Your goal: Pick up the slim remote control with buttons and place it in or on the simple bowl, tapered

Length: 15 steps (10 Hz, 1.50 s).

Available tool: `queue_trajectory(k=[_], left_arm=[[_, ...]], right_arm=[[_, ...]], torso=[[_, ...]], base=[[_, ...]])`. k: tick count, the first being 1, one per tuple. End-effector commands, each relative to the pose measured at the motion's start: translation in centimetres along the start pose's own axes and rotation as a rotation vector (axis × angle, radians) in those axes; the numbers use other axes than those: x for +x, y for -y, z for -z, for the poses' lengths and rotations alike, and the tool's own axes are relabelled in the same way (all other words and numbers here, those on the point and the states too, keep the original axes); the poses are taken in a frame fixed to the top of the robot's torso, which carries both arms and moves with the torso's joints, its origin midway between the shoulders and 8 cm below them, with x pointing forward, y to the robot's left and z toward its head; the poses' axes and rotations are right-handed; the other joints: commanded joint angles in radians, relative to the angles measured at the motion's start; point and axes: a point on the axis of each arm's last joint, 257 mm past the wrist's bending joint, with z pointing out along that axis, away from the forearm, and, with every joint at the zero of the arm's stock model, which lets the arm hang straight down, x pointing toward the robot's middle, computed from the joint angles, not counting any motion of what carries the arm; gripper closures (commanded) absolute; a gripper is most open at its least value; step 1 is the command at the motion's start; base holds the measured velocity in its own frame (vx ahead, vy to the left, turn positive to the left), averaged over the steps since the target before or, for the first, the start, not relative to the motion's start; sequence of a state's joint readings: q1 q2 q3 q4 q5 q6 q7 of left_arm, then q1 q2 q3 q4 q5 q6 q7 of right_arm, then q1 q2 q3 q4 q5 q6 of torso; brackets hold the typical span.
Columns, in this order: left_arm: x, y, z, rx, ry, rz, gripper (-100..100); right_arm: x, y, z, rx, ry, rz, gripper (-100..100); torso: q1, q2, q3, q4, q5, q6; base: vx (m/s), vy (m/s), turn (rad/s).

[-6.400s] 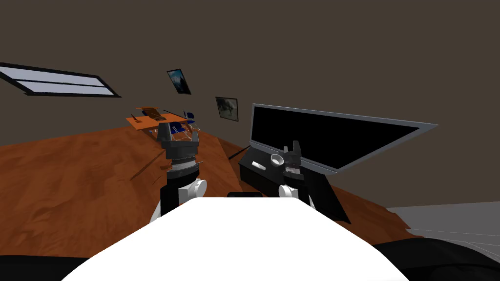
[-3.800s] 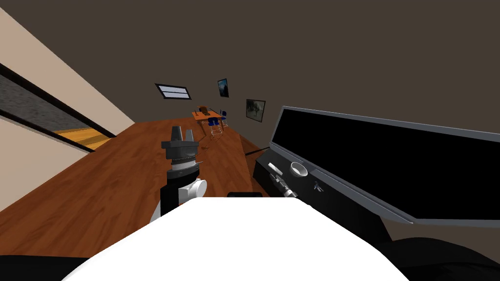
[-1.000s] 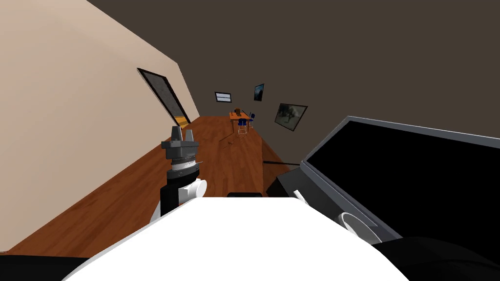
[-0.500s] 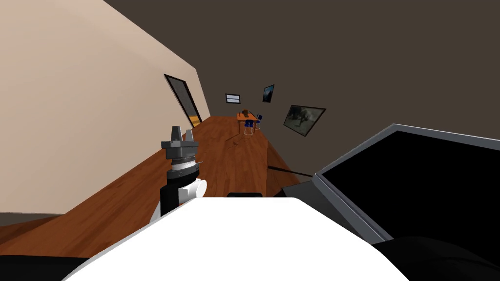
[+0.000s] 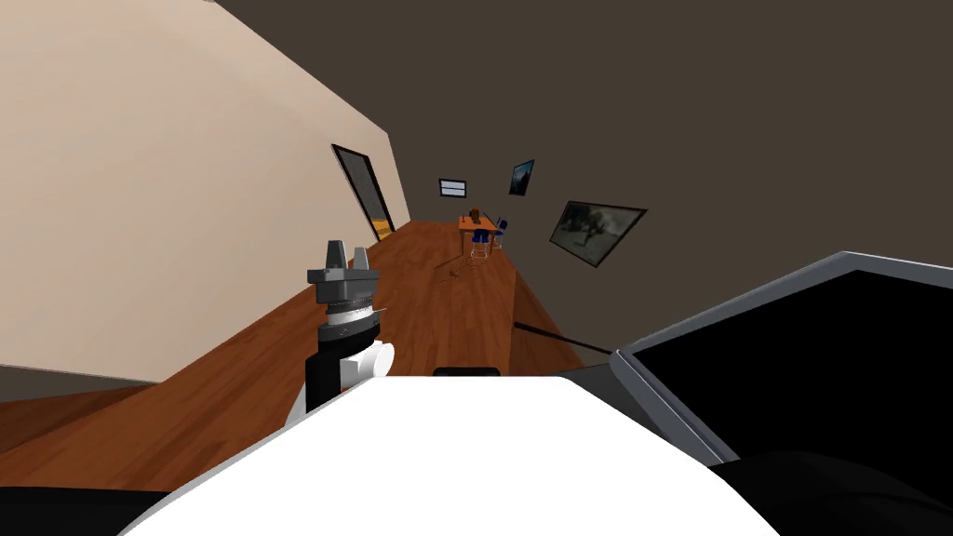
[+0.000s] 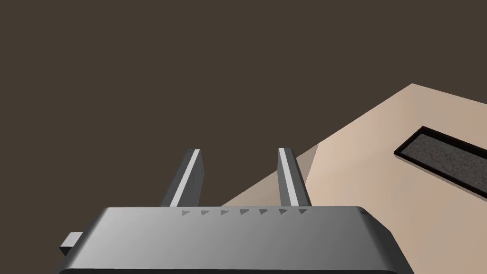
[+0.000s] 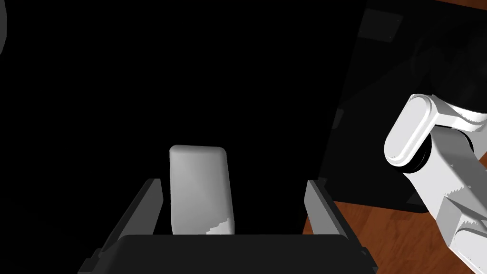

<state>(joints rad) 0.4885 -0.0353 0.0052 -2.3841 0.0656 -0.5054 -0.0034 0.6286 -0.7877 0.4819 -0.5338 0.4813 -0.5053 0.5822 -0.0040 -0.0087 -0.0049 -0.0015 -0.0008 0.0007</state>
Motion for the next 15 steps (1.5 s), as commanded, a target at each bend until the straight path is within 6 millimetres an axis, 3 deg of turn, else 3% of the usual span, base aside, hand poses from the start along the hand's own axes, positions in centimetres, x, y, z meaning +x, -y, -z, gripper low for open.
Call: queue_trajectory(k=[1, 2, 3, 5, 6, 7, 8, 10, 11, 12, 15], left_arm=[[0.0, 0.0, 0.0, 0.0, 0.0, 0.0, 0], [0.0, 0.0, 0.0, 0.0, 0.0, 0.0, 0], [0.0, 0.0, 0.0, 0.0, 0.0, 0.0, 0], [0.0, 0.0, 0.0, 0.0, 0.0, 0.0, 0], [0.0, 0.0, 0.0, 0.0, 0.0, 0.0, 0], [0.0, 0.0, 0.0, 0.0, 0.0, 0.0, 0], [0.0, 0.0, 0.0, 0.0, 0.0, 0.0, 0], [0.0, 0.0, 0.0, 0.0, 0.0, 0.0, 0], [0.0, 0.0, 0.0, 0.0, 0.0, 0.0, 0], [0.0, 0.0, 0.0, 0.0, 0.0, 0.0, 0], [0.0, 0.0, 0.0, 0.0, 0.0, 0.0, 0]], right_arm=[[0.8, -0.3, 0.3, 0.0, -0.016, -0.006, -100], [0.8, -0.3, 0.3, 0.0, -0.016, -0.006, -100], [2.9, -1.6, 0.2, -0.008, -0.051, -0.034, -100], [4.3, -4.2, -0.5, -0.032, -0.072, -0.075, -100], [5.0, -3.9, -0.3, -0.024, -0.085, -0.078, -100], [4.6, -4.1, -0.4, -0.029, -0.078, -0.076, -100], [4.1, -6.4, -1.5, -0.057, -0.065, -0.103, -100], [4.3, -6.2, -1.4, -0.054, -0.066, -0.096, -100], [4.3, -6.2, -1.4, -0.054, -0.066, -0.098, 0], [3.6, -7.3, -2.5, -0.055, -0.065, -0.106, -100], [3.2, -7.9, -3.0, -0.055, -0.064, -0.11, -100]], torso=[[0.0, 0.0, 0.0, 0.0, 0.0, 0.0], [0.002, 0.001, 0.0, 0.0, 0.0, 0.001], [0.004, 0.004, 0.002, 0.001, 0.001, 0.001], [0.001, -0.001, -0.001, 0.0, 0.0, 0.0], [-0.002, -0.003, -0.002, -0.001, -0.001, 0.0], [-0.001, 0.0, -0.001, 0.0, 0.0, 0.001], [0.003, 0.004, 0.002, 0.001, 0.001, 0.001], [0.003, 0.005, 0.002, 0.001, 0.001, 0.001], [0.005, 0.006, 0.003, 0.001, 0.001, 0.001], [0.006, 0.007, 0.004, 0.001, 0.001, 0.001], [0.004, 0.011, 0.006, 0.002, 0.001, 0.001]], base=[[0.105, -0.062, 0.077], [0.046, -0.02, -0.028], [0.111, -0.06, 0.207], [0.168, -0.11, 0.268], [0.114, -0.115, 0.061], [0.032, -0.039, -0.043], [0.052, -0.046, 0.125], [0.036, -0.048, 0.041], [0.004, -0.006, 0.001], [-0.036, -0.036, 0.056], [-0.04, -0.044, 0.023]])
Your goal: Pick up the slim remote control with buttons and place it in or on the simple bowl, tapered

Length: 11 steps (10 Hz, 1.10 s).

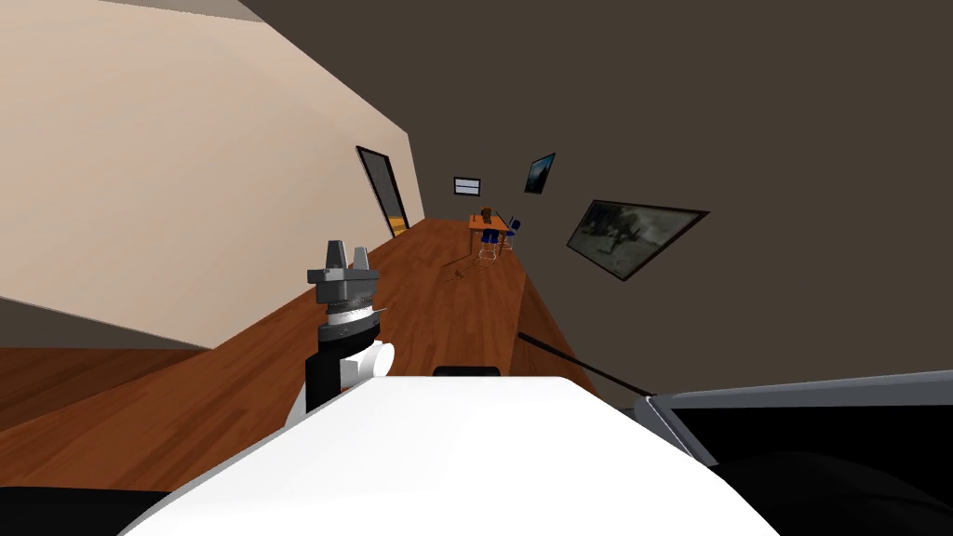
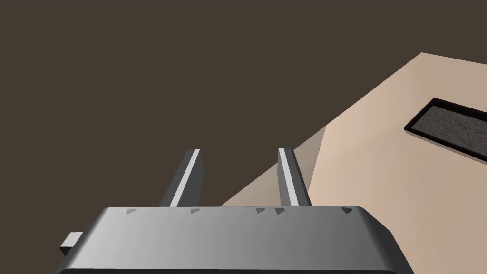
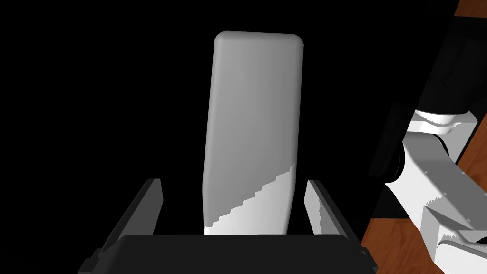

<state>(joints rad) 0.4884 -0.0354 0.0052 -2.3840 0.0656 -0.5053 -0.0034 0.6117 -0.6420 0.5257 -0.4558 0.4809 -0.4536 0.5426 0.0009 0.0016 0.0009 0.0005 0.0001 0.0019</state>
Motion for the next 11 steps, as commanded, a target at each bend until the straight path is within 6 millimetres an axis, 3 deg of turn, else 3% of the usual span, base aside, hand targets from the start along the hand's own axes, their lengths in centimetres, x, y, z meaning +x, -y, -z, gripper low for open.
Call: queue_trajectory(k=[1, 4, 5, 9, 10, 11], left_arm=[[0.0, 0.0, 0.0, 0.0, 0.0, 0.0, 0], [0.0, 0.0, 0.0, 0.0, 0.0, 0.0, 0], [0.0, 0.0, 0.0, 0.0, 0.0, 0.0, 0], [0.0, 0.0, 0.0, 0.0, 0.0, 0.0, 0], [0.0, 0.0, 0.0, 0.0, 0.0, 0.0, 0], [0.0, 0.0, 0.0, 0.0, 0.0, 0.0, 0]], right_arm=[[-0.5, -1.1, -1.0, -0.002, 0.001, -0.005, -100], [-0.6, -1.1, -0.9, -0.002, 0.002, -0.005, -100], [-0.6, -1.1, -0.9, -0.002, 0.002, -0.004, 100], [-0.6, -1.3, -1.0, -0.006, 0.003, -0.005, 100], [-0.6, -1.3, -1.0, -0.006, 0.003, -0.005, 0], [0.2, 0.1, 0.1, -0.001, 0.0, 0.002, 100]], torso=[[0.0, 0.0, 0.0, 0.0, 0.0, 0.0], [0.001, -0.001, -0.001, 0.0, 0.0, 0.0], [0.002, -0.002, -0.001, 0.0, 0.001, 0.0], [0.0, -0.001, -0.001, 0.0, 0.0, -0.001], [0.0, -0.001, -0.001, 0.0, 0.001, -0.001], [0.0, -0.001, -0.001, 0.0, 0.001, -0.001]], base=[[-0.036, -0.031, 0.038], [-0.015, -0.013, 0.007], [0.0, 0.0, 0.0], [0.0, 0.0, 0.0], [0.0, 0.0, 0.0], [0.026, 0.042, -0.049]])
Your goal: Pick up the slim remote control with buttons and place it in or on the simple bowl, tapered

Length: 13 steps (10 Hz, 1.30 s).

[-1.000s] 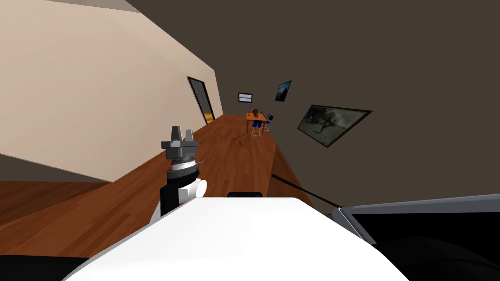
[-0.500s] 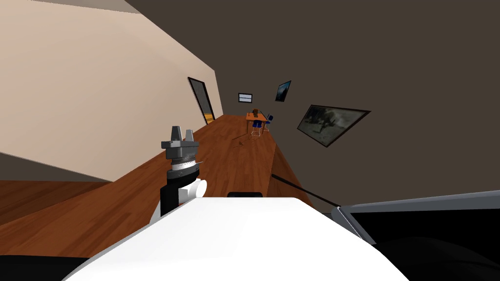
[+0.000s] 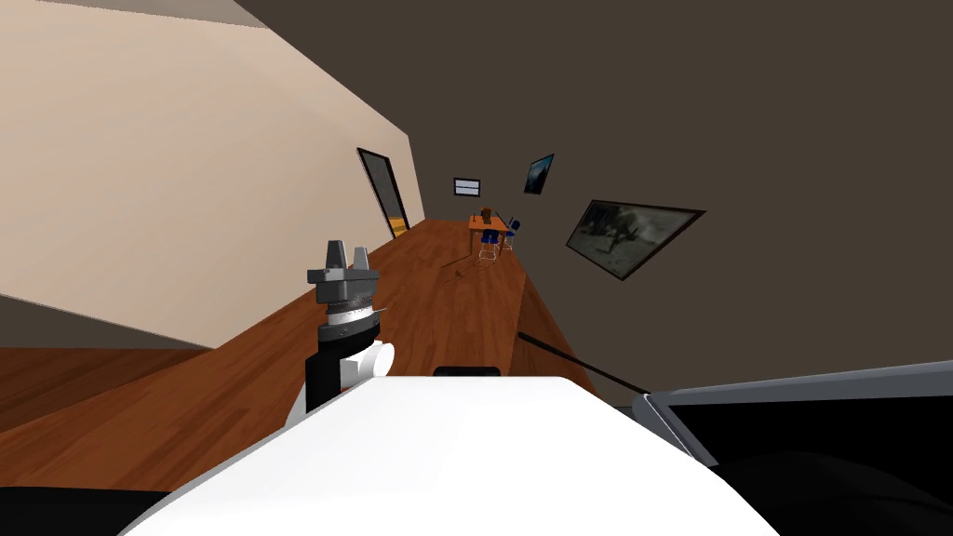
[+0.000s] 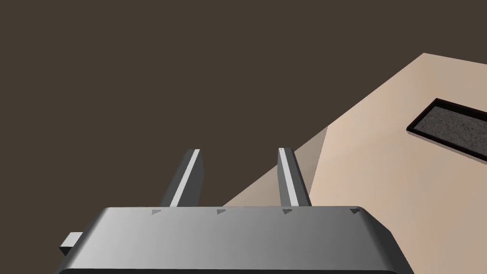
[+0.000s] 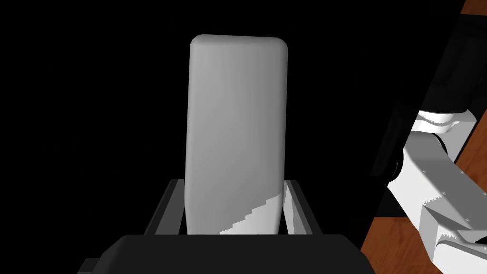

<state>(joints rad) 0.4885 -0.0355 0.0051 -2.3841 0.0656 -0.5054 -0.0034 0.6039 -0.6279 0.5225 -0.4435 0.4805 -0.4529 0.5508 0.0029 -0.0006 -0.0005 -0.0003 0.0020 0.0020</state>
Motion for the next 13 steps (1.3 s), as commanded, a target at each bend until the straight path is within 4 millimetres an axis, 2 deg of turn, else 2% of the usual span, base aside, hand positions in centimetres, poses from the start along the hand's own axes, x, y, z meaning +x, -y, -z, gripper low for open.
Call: queue_trajectory(k=[1, 2, 3, 4, 5, 7, 8, 9, 11, 13], left_arm=[[0.0, 0.0, 0.0, 0.0, 0.0, 0.0, 0], [0.0, 0.0, 0.0, 0.0, 0.0, 0.0, 0], [0.0, 0.0, 0.0, 0.0, 0.0, 0.0, 0], [0.0, 0.0, 0.0, 0.0, 0.0, 0.0, 0], [0.0, 0.0, 0.0, 0.0, 0.0, 0.0, 0], [0.0, 0.0, 0.0, 0.0, 0.0, 0.0, 0], [0.0, 0.0, 0.0, 0.0, 0.0, 0.0, 0], [0.0, 0.0, 0.0, 0.0, 0.0, 0.0, 0], [0.0, 0.0, 0.0, 0.0, 0.0, 0.0, 0], [0.0, 0.0, 0.0, 0.0, 0.0, 0.0, 0]], right_arm=[[0.8, 1.5, 1.3, 0.002, -0.003, 0.01, 100], [1.1, 2.0, 1.8, 0.002, -0.003, 0.014, 100], [1.0, 1.7, 1.4, 0.005, -0.005, 0.011, 100], [1.0, 1.8, 1.5, 0.004, -0.004, 0.012, 0], [4.0, 3.5, 3.1, 0.034, -0.058, 0.01, 100], [4.0, 3.5, 3.1, 0.034, -0.058, 0.01, 100], [7.6, 5.5, 5.3, 0.074, -0.124, 0.007, 100], [4.6, 3.7, 3.9, 0.03, -0.062, 0.023, 100], [6.3, 4.7, 4.7, 0.054, -0.096, 0.014, 100], [6.7, 5.0, 4.9, 0.06, -0.105, 0.012, 100]], torso=[[0.0, 0.0, 0.0, 0.0, 0.0, 0.0], [0.002, -0.003, -0.001, 0.0, 0.0, 0.0], [0.003, -0.004, -0.002, 0.0, 0.0, -0.001], [0.001, -0.002, -0.001, 0.0, 0.0, -0.001], [-0.001, -0.001, 0.0, 0.0, -0.001, -0.001], [0.003, 0.002, 0.0, 0.0, 0.001, 0.0], [0.003, 0.001, 0.001, 0.0, 0.001, 0.0], [0.005, 0.002, 0.0, -0.001, 0.003, 0.001], [0.003, 0.0, 0.001, 0.001, 0.0, -0.001], [-0.001, 0.0, 0.0, 0.0, 0.001, -0.001]], base=[[0.075, 0.063, -0.079], [0.08, 0.072, -0.054], [0.03, 0.033, -0.01], [0.006, 0.007, 0.001], [0.007, 0.056, -0.009], [-0.007, 0.056, -0.02], [-0.01, 0.075, 0.002], [-0.013, 0.073, -0.043], [0.003, 0.029, 0.006], [0.003, -0.009, 0.002]])
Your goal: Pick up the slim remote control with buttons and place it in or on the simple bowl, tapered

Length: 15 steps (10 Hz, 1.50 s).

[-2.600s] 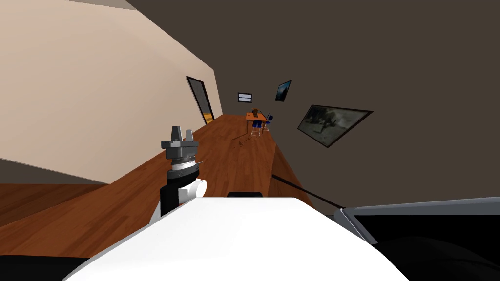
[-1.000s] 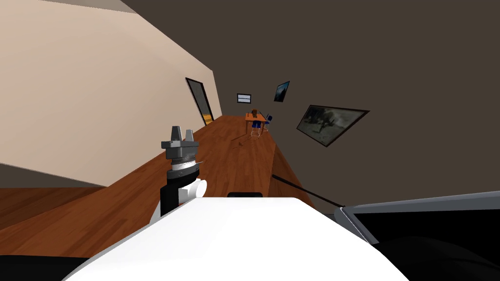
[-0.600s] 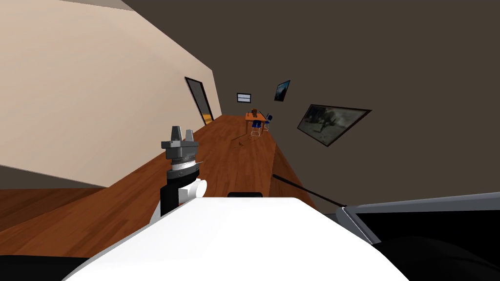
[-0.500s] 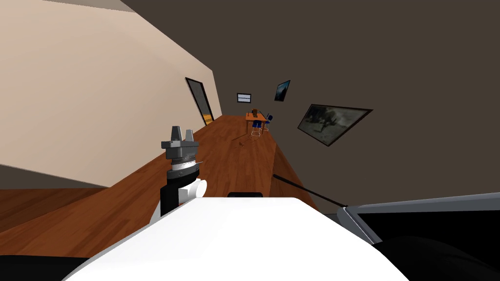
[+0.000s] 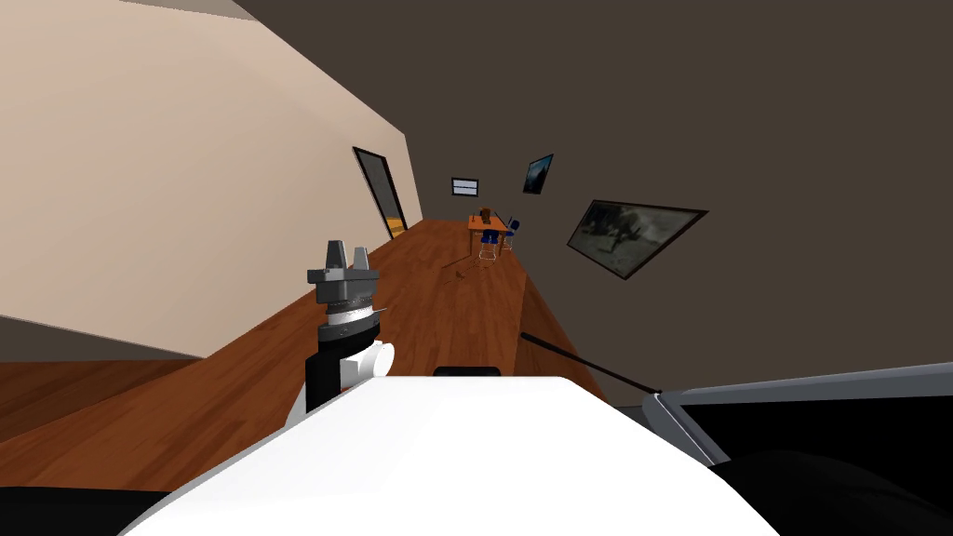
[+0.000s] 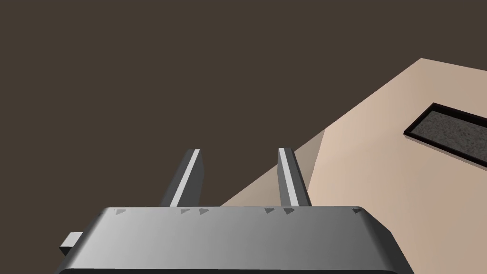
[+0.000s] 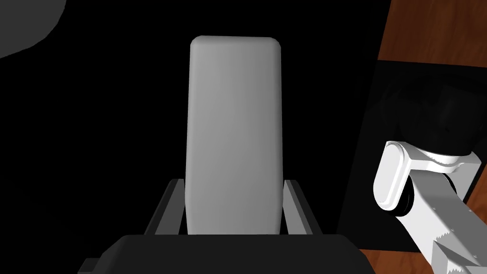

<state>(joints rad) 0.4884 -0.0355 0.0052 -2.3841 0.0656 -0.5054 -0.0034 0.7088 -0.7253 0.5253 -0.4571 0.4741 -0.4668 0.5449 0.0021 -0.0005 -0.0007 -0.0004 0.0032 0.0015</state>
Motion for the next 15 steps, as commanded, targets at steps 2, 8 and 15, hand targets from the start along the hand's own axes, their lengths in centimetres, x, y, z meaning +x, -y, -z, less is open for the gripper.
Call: queue_trajectory(k=[2, 8, 15], left_arm=[[0.0, 0.0, 0.0, 0.0, 0.0, 0.0, 0], [0.0, 0.0, 0.0, 0.0, 0.0, 0.0, 0], [0.0, 0.0, 0.0, 0.0, 0.0, 0.0, 0]], right_arm=[[4.4, 2.5, 2.0, 0.05, -0.083, -0.008, 100], [10.9, 5.7, 6.4, 0.096, -0.204, 0.003, 100], [11.5, 7.4, 8.7, 0.075, -0.214, 0.025, 100]], torso=[[0.0, 0.0, 0.0, 0.0, 0.0, 0.0], [0.004, 0.0, 0.0, 0.0, 0.001, 0.0], [0.0, 0.004, 0.002, 0.0, 0.0, -0.001]], base=[[-0.003, 0.014, -0.008], [-0.022, 0.035, -0.025], [-0.057, -0.007, -0.005]])
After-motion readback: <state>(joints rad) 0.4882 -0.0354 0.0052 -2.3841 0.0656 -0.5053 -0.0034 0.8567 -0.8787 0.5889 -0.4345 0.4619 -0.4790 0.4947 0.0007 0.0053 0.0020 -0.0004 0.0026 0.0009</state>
